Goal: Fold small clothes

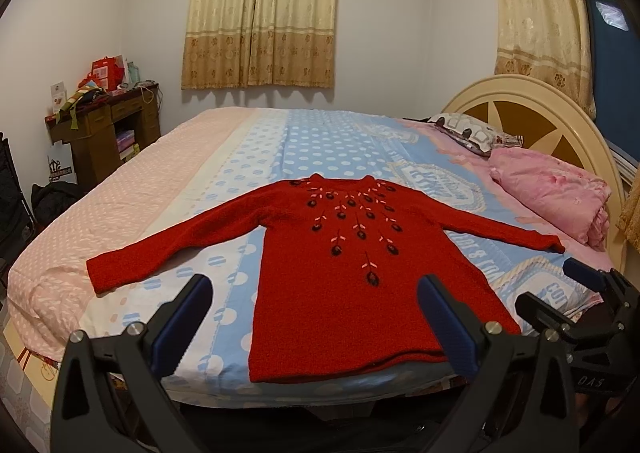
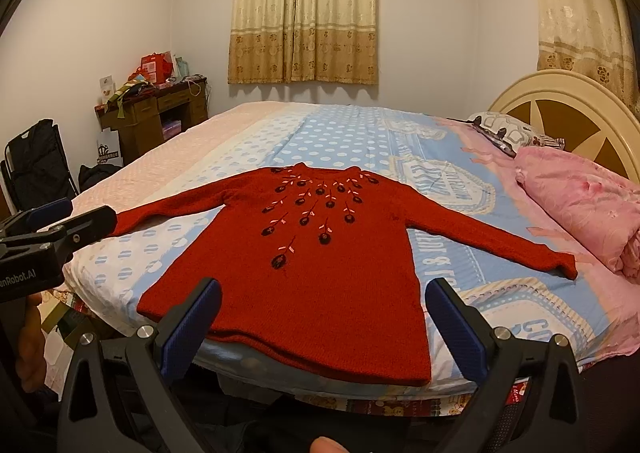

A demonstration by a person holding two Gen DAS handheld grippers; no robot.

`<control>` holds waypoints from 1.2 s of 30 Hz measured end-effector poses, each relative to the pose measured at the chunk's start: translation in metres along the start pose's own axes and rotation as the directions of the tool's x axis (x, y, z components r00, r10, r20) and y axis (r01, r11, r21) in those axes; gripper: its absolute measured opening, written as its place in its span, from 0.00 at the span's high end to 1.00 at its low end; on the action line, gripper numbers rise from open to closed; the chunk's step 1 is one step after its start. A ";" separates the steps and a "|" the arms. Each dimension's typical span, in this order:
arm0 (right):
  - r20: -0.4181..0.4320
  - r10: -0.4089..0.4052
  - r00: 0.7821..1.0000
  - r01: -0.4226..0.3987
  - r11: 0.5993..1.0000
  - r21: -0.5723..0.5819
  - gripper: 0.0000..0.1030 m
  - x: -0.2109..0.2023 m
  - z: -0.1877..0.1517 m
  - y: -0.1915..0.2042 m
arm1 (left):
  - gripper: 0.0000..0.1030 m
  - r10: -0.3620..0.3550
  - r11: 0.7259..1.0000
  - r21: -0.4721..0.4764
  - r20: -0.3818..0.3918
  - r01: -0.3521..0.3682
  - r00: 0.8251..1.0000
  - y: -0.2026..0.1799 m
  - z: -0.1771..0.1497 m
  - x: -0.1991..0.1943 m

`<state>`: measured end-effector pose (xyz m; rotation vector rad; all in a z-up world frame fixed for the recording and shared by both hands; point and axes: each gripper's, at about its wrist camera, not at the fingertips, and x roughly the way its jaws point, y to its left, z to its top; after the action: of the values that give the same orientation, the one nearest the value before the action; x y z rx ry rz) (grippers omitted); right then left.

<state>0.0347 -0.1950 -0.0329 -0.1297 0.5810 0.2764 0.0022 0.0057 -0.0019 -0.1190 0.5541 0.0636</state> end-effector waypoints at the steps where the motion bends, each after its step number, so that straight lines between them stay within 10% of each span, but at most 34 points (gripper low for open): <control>1: 0.000 0.000 1.000 0.000 1.000 -0.001 0.01 0.000 0.000 0.000 | 0.00 0.002 1.000 0.000 -0.002 -0.002 1.000 0.000 0.000 0.001; 36: -0.012 0.000 1.000 0.000 1.000 0.007 0.01 0.002 -0.002 -0.002 | 0.00 0.009 1.000 -0.002 -0.018 -0.009 1.000 0.002 -0.004 0.004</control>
<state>0.0362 -0.1966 -0.0356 -0.1244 0.5938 0.2740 0.0032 0.0076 -0.0077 -0.1191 0.5721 0.0716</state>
